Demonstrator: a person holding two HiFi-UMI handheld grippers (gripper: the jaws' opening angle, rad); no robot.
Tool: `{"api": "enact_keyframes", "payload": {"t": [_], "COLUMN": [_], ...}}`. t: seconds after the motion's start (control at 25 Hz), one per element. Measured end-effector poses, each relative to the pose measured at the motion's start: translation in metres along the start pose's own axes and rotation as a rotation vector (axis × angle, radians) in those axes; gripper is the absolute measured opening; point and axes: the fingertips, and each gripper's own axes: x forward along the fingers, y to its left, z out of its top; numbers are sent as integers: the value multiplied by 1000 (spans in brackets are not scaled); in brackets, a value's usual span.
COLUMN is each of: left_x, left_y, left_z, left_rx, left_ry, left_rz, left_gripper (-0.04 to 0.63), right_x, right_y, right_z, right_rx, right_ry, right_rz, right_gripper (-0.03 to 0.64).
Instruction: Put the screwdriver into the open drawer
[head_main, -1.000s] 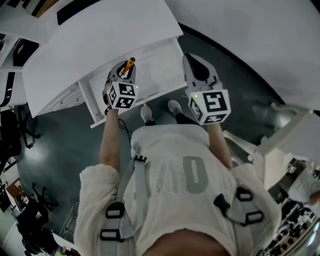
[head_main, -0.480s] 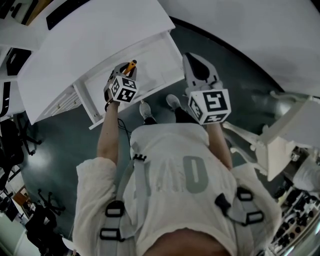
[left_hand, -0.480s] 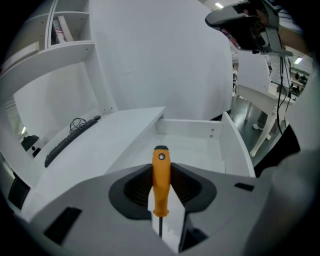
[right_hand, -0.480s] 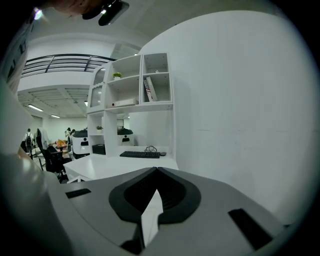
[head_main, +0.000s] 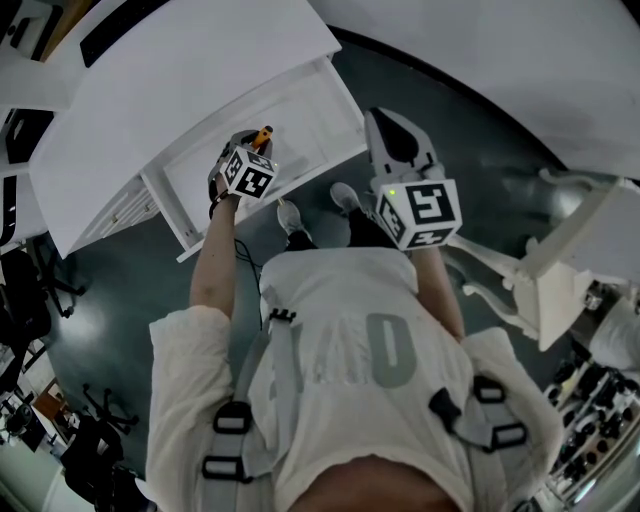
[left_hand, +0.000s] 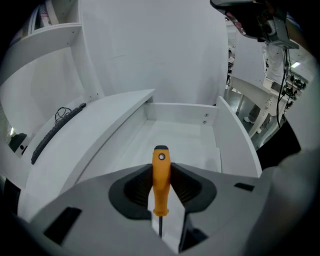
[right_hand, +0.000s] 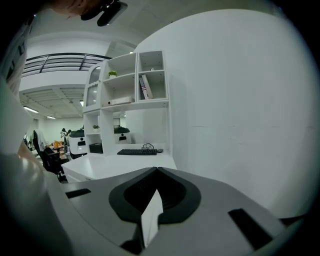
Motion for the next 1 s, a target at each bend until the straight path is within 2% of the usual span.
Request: {"api": "enact_keyframes", "payload": {"t": [0.6,1.0], "left_x": [17,28], "left_y": [-12,-21], "left_z": [-25,-40], "left_rx": [-18,3], "left_ry": [94,152], "left_rz": [-49,-66], "left_gripper": [112,112], "right_x": [3,-3], "right_y": [-1,-9], "right_z": [-9,-19], "right_rx": [3,6], "right_ry": [35,58], "right_rz": [-3,-21], "right_gripper": [2,2]}}
